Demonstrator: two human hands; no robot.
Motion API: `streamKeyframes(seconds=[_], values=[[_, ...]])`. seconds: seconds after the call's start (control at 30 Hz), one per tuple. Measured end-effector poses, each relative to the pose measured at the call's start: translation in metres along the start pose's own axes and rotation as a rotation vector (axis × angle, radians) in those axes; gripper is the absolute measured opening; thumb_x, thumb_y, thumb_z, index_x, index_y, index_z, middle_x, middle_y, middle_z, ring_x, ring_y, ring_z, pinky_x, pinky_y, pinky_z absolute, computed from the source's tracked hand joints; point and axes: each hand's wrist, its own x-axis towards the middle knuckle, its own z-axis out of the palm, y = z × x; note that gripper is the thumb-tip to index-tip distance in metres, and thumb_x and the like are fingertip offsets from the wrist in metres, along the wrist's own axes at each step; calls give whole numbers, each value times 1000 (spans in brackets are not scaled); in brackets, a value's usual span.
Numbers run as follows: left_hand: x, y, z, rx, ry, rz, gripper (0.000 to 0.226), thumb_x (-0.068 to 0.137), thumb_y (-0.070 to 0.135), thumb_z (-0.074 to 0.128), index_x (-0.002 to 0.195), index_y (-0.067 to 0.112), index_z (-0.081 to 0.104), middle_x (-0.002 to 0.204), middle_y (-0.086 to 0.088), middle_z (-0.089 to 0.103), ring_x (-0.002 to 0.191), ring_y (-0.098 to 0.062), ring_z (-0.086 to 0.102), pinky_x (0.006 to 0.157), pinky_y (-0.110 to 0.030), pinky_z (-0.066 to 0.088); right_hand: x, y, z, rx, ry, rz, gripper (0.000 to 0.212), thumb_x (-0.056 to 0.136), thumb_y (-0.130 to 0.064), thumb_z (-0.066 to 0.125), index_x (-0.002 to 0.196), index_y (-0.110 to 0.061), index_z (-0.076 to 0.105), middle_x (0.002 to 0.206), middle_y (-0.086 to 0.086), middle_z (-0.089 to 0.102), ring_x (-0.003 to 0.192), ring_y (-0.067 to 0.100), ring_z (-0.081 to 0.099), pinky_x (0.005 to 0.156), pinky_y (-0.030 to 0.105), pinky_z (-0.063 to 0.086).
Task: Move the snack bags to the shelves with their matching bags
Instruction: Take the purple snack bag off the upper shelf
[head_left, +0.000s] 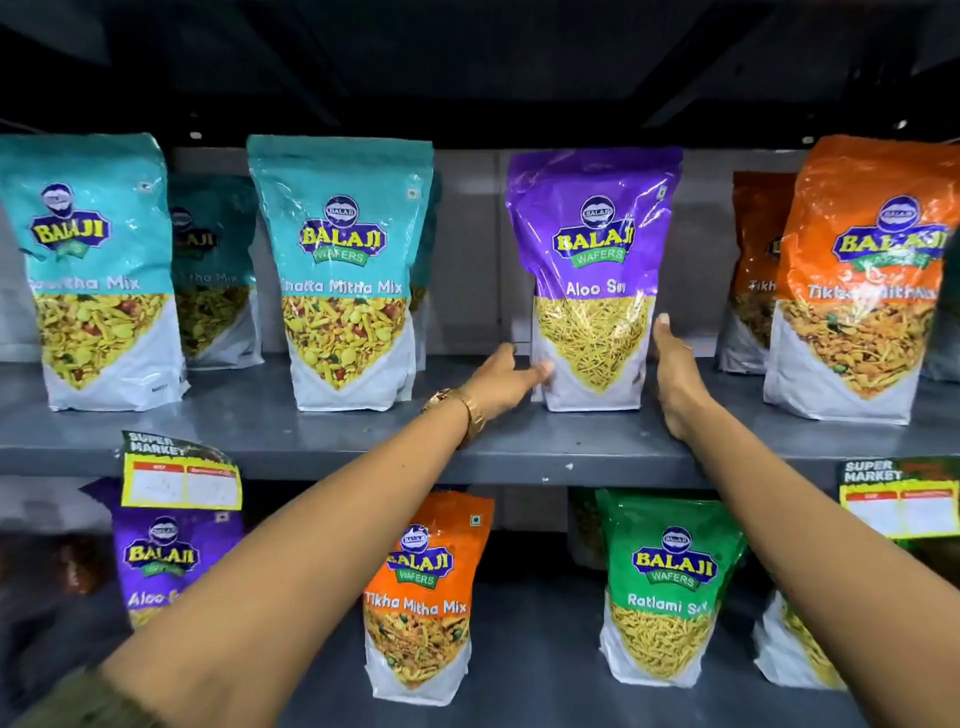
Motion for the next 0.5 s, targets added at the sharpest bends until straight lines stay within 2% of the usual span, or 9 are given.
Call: streamKeyframes(seconds=[0.07, 0.13, 0.17, 0.2, 0.23, 0.3, 0.33, 0.4, 0.5], values=[[2, 5, 4, -83, 50, -19, 95, 67, 58, 68, 141, 6, 40, 143, -11, 52, 130, -27, 52, 111, -44, 42, -7, -5, 2, -28, -72, 16, 89, 69, -78, 44, 118, -6, 59, 134, 20, 58, 121, 37, 57, 108, 49, 41], [-2, 8, 6, -131, 45, -3, 59, 86, 33, 67, 133, 2, 49, 128, -11, 61, 112, -26, 61, 91, -36, 53, -20, -11, 6, -56, -120, 16, 65, 81, -64, 43, 111, -11, 62, 131, 20, 61, 111, 29, 61, 102, 43, 45], [-2, 8, 7, -151, 29, 16, 45, 90, 23, 63, 128, 1, 53, 117, -10, 63, 100, -23, 61, 78, -29, 52, -20, -10, 7, -81, -130, 1, 61, 82, -60, 46, 110, -8, 62, 128, 24, 61, 104, 31, 63, 94, 43, 47], [-3, 9, 8, -165, 23, 28, 36, 92, 18, 61, 124, 0, 56, 108, -10, 62, 93, -20, 60, 73, -26, 50, -20, -10, 8, -93, -130, -13, 60, 80, -58, 49, 107, -6, 61, 125, 28, 61, 100, 36, 65, 90, 45, 49], [-5, 10, 8, -177, 18, 39, 32, 92, 15, 60, 121, 0, 58, 105, -10, 62, 92, -19, 59, 76, -28, 50, -19, -8, 7, -95, -125, -25, 60, 79, -57, 53, 105, -3, 61, 123, 31, 61, 99, 43, 65, 89, 49, 52], [-8, 9, 7, -174, 10, 48, 36, 86, 22, 69, 115, 4, 60, 111, -12, 66, 103, -25, 62, 94, -39, 50, -20, -7, 7, -95, -122, -27, 64, 77, -53, 57, 108, 3, 58, 126, 38, 54, 112, 54, 55, 98, 61, 45], [-7, 7, 8, -145, 13, 52, 49, 77, 31, 76, 115, 5, 60, 118, -13, 67, 111, -28, 62, 102, -42, 49, -20, -9, 7, -103, -120, -21, 64, 76, -52, 58, 107, 4, 59, 126, 38, 53, 113, 53, 55, 100, 61, 44], [-8, 6, 7, -59, 23, 79, 78, 59, 45, 81, 122, 6, 58, 126, -12, 65, 119, -28, 60, 106, -44, 46, -26, -12, 7, -109, -126, -38, 46, 78, -49, 59, 95, -7, 65, 121, 32, 61, 101, 39, 65, 99, 53, 48], [-12, 6, 5, 53, 39, 98, 78, 62, 36, 84, 129, 8, 54, 129, -11, 64, 120, -27, 59, 107, -47, 45, -37, -13, 5, -104, -141, -68, 29, 84, -44, 58, 91, -17, 66, 115, 18, 71, 99, 25, 65, 100, 52, 49]])
